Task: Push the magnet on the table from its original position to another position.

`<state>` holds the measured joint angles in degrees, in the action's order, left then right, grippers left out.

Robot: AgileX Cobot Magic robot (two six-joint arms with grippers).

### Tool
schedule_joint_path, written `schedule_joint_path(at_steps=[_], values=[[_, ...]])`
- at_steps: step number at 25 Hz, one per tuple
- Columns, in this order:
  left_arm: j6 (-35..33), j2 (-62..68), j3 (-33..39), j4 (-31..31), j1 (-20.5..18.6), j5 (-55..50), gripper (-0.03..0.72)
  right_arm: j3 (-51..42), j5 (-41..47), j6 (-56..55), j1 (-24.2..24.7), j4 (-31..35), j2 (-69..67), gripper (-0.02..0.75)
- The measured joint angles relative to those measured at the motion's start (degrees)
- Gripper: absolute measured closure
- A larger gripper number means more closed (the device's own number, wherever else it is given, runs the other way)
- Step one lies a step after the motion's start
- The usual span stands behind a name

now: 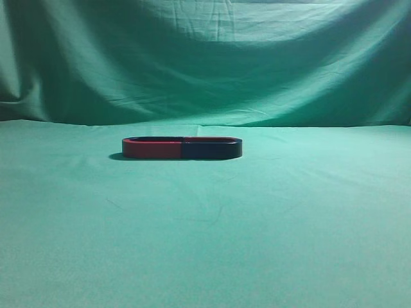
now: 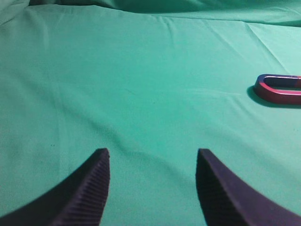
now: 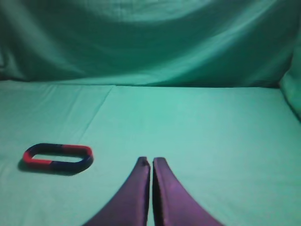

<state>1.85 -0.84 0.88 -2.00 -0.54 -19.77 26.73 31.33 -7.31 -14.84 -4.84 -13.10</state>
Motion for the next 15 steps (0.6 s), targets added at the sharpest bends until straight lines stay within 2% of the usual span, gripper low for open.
schedule_joint_path(at_steps=[4,7,12,15], values=[[0.00,0.00,0.00,0.00,0.00,0.00,0.289,-11.48,-7.61,0.00,6.27,-0.33,6.65,0.738],[0.00,0.00,0.00,0.00,0.00,0.00,0.289,-18.73,-9.31,0.00,9.73,-0.33,11.05,0.738],[0.00,0.00,0.00,0.00,0.00,0.00,0.289,-27.12,-11.27,0.00,11.69,-0.33,13.64,0.738],[0.00,0.00,0.00,0.00,0.00,0.00,0.289,-28.22,-11.36,0.00,11.79,-0.33,13.66,0.738]])
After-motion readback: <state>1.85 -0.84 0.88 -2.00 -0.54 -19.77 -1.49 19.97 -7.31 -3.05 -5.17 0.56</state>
